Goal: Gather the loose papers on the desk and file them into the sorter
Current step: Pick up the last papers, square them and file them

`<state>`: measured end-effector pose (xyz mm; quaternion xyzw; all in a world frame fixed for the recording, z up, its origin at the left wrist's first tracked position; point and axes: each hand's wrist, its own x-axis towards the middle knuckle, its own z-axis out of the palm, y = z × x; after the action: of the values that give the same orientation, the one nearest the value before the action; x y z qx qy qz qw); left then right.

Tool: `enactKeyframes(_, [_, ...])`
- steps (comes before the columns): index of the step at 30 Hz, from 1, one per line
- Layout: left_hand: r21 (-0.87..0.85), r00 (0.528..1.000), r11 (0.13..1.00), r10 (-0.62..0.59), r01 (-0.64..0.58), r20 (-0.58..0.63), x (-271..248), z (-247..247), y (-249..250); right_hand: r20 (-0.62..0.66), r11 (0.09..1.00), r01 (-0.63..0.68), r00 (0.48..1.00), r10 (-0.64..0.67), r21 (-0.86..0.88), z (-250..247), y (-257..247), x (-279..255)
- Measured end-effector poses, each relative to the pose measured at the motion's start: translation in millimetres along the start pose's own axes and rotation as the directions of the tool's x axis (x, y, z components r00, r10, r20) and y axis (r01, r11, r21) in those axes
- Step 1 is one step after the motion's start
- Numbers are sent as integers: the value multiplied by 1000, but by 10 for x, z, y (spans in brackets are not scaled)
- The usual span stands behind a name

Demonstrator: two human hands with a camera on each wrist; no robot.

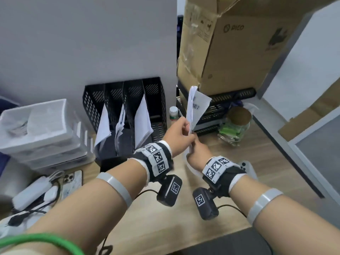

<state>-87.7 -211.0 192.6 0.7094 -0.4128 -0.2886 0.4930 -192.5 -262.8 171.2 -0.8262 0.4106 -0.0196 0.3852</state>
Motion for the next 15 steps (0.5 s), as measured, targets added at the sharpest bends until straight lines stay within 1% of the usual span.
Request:
enactKeyframes(2, [-69, 1000, 997, 17, -17, -1, -9, -95, 5, -31, 999, 34, 999, -33, 31, -88, -64, -26])
enactKeyframes(4, [-181, 1000, 983, -4, 5, 7, -39, -237, -44, -34, 994, 74, 997, -72, 75, -137, -135, -35])
enactKeyframes(5, [-218, 999, 975, -37, 40, 14, -46, -299, -97, -43, 989, 111, 993, -107, 103, -161, -168, -45])
enactKeyframes(7, [-275, 987, 948, -160, 161, 25, -30, -420, -243, -62, 976, 160, 986, -152, 151, -177, -229, -25])
enactKeyframes(10, [-264, 934, 898, -357, 353, 33, 17, -568, -476, -88, 970, 176, 983, -163, 168, -170, -323, 54])
enactKeyframes(12, [-231, 903, 875, -426, 425, 49, 21, -635, -571, -94, 968, 155, 986, -139, 195, -161, -371, 134])
enactKeyframes(15, [-252, 878, 842, -462, 478, 124, 21, -716, -628, -78, 964, 133, 990, -118, 232, -112, -462, 286])
